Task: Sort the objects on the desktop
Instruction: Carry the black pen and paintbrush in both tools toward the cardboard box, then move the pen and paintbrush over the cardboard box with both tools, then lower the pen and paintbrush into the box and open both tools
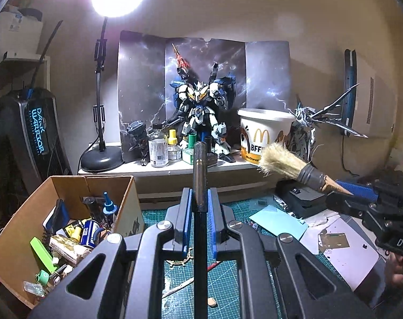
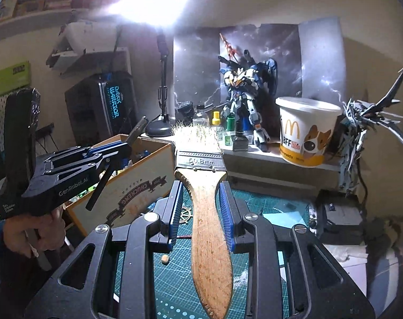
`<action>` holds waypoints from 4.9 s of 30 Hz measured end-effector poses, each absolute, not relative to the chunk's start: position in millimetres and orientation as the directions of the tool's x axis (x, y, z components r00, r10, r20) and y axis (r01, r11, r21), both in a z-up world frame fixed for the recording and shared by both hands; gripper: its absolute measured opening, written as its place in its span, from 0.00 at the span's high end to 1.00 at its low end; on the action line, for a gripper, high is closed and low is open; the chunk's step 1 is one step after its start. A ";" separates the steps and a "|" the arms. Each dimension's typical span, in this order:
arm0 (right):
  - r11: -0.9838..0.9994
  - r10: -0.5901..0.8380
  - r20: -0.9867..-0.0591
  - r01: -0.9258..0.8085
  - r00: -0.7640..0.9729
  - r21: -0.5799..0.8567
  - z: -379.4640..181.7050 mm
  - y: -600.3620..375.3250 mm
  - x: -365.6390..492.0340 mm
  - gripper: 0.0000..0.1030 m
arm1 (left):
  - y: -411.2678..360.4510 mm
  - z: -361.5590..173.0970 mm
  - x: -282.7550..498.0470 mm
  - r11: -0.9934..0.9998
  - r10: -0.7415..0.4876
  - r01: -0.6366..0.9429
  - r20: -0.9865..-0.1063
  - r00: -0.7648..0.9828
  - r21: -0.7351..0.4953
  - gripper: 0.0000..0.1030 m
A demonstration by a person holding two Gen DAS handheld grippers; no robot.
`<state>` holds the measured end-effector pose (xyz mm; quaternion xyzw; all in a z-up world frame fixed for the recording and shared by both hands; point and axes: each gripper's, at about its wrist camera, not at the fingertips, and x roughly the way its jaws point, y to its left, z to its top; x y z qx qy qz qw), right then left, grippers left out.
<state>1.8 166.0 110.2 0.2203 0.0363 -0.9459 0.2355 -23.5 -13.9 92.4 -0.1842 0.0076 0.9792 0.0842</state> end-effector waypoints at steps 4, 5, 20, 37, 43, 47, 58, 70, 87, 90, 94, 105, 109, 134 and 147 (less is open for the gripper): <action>-0.887 -0.427 -0.432 0.461 -0.795 0.028 111.5 165.9 5.5 0.75 | -11.1 93.2 -21.7 -0.985 0.164 -0.171 -0.362 -0.918 -0.012 0.89; -0.887 -0.427 -0.429 0.460 -0.796 0.029 111.5 166.5 6.7 0.75 | -10.6 93.2 -21.5 -0.985 0.164 -0.171 -0.362 -0.918 -0.012 0.89; -0.888 -0.427 -0.447 0.459 -0.786 0.040 104.7 169.6 3.7 0.75 | -10.2 91.8 -23.9 -0.986 0.154 -0.165 -0.377 -0.913 -0.003 0.89; -0.875 -0.449 -0.444 0.483 -0.775 0.041 106.6 162.3 1.2 0.75 | -17.2 91.9 -23.9 -0.988 0.144 -0.154 -0.382 -0.913 -0.002 0.89; -0.868 -0.460 -0.445 0.496 -0.768 0.041 105.4 156.7 -1.1 0.75 | -24.6 91.4 -22.2 -0.991 0.127 -0.137 -0.384 -0.915 -0.003 0.89; -0.861 -0.470 -0.450 0.507 -0.759 0.043 104.4 151.8 -3.1 0.75 | -30.9 91.2 -20.6 -0.993 0.112 -0.121 -0.386 -0.915 -0.002 0.89; -0.820 -0.525 -0.455 0.570 -0.720 0.044 102.2 127.3 -9.1 0.75 | -54.5 90.7 -14.8 -0.998 0.053 -0.056 -0.389 -0.920 -0.002 0.89; -0.750 -0.604 -0.464 0.660 -0.648 0.054 95.2 87.6 -19.4 0.75 | -91.8 89.8 -0.8 -0.998 -0.061 0.065 -0.398 -0.915 0.004 0.89; -0.594 -0.729 -0.466 0.802 -0.501 0.066 87.1 12.8 -23.1 0.75 | -151.9 89.9 37.5 -0.962 -0.257 0.273 -0.409 -0.875 0.019 0.89; -0.567 -0.745 -0.469 0.821 -0.475 0.068 85.1 0.6 -22.6 0.75 | -160.1 89.7 43.9 -0.953 -0.283 0.301 -0.412 -0.866 0.021 0.89; -0.540 -0.758 -0.473 0.838 -0.448 0.071 82.7 -12.5 -22.3 0.75 | -168.9 88.9 51.7 -0.943 -0.311 0.332 -0.415 -0.855 0.024 0.89; -0.505 -0.775 -0.476 0.860 -0.416 0.072 81.0 -30.3 -20.8 0.75 | -182.7 88.8 60.8 -0.928 -0.347 0.371 -0.418 -0.840 0.025 0.89; -0.507 -0.774 -0.475 0.859 -0.418 0.070 83.3 -31.1 -22.7 0.75 | -186.2 91.2 61.7 -0.931 -0.337 0.364 -0.415 -0.845 0.014 0.89; -0.525 -0.693 -0.603 0.849 -0.394 0.048 93.3 -115.6 -116.2 0.75 | -242.2 102.6 -49.9 -0.939 -0.323 0.333 -0.562 -0.762 0.088 0.89; -0.545 -0.630 -0.708 0.831 -0.318 0.112 34.5 -149.4 -161.5 0.75 | -268.1 56.1 -95.5 -0.942 -0.296 0.321 -0.692 -0.658 0.098 0.89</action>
